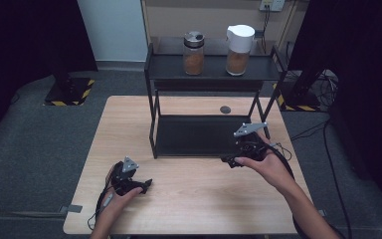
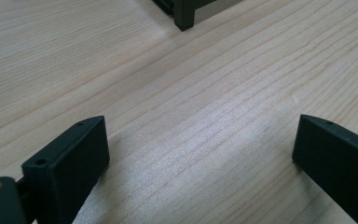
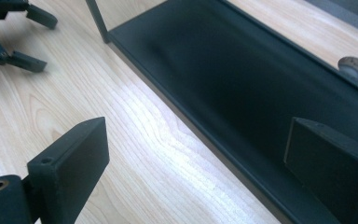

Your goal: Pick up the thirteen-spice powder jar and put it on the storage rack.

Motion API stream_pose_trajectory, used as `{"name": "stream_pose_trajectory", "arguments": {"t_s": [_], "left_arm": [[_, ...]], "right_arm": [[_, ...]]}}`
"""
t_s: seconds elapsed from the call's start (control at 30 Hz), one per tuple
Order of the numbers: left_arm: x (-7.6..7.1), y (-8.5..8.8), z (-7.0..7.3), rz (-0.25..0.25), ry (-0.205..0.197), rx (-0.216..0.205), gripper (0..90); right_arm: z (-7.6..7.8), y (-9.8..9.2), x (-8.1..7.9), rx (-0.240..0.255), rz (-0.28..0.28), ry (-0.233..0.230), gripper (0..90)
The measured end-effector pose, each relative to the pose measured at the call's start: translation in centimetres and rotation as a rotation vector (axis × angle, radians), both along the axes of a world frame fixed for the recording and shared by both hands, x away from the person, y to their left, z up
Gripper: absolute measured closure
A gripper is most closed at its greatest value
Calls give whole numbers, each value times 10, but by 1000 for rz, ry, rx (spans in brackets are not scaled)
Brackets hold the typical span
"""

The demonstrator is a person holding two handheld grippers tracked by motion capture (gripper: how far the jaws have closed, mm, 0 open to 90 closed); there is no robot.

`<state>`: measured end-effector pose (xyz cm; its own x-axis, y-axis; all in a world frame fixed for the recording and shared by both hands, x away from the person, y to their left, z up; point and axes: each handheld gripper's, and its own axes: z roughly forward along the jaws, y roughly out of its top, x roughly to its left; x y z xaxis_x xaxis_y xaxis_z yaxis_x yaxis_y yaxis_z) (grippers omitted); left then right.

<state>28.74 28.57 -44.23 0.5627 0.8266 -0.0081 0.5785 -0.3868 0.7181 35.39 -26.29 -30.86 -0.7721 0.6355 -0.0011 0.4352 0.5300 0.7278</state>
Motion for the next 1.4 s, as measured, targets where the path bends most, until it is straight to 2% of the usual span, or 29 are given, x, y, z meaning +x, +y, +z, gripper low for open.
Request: {"name": "stream_pose_trajectory", "arguments": {"t_s": [0.13,0.2,0.6,0.7,0.87,1.1,1.4], "left_arm": [[0,0,0,0,0,0,24],[0,0,0,0,0,0,24],[0,0,0,0,0,0,24],[0,0,0,0,0,0,24],[0,0,0,0,0,-1,24],[0,0,0,0,0,-1,24],[0,0,0,0,0,-1,24]], "right_arm": [[-14,0,0,10,-7,19,69],[-21,-1,1,30,-8,40,68],[-43,0,-9,17,-21,55,64],[-48,2,-11,5,-20,52,63],[-56,1,-16,15,-26,48,65],[-75,-2,-25,10,-38,38,65],[-95,1,-35,4,-24,23,66]]}}
